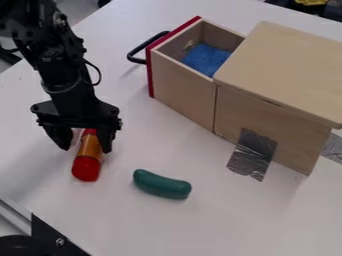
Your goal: Put the red bottle in the drawer
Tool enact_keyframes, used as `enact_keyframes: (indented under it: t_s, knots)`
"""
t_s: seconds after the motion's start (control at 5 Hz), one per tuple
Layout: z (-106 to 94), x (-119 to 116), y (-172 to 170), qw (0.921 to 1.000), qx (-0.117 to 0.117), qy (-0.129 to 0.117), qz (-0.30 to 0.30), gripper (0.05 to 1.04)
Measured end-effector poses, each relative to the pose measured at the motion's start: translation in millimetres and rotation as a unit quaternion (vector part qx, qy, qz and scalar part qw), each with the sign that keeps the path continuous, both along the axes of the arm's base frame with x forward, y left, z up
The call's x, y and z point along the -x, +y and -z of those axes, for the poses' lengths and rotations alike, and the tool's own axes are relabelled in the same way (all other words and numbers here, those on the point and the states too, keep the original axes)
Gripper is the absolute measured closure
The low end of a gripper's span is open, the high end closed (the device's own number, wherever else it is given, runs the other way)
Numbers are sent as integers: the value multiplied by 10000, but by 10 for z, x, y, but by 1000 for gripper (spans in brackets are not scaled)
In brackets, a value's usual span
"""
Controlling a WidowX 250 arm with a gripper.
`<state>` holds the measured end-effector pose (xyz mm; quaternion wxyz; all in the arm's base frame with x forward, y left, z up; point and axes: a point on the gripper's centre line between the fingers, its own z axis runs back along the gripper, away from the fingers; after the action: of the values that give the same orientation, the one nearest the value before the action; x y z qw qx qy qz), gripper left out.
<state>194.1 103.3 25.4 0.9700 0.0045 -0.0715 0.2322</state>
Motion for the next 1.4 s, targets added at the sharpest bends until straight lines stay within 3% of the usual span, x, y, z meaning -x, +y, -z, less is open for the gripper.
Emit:
enact_keyframes:
  t_s: [0.4,0.6,0.8,1.0,1.2,1.4]
  knots:
    - [125,35,56,9998,-8,123,-133,91]
    - [162,57,65,9996,19,197,-186,138]
    - [161,70,101,9990,60,150,-429,394]
    - [150,83,124,9980,94,69,-619,455]
    - [41,71,85,9971,194,-74,-727,455]
    - [-225,20,-52,9974,320,-208,-613,455]
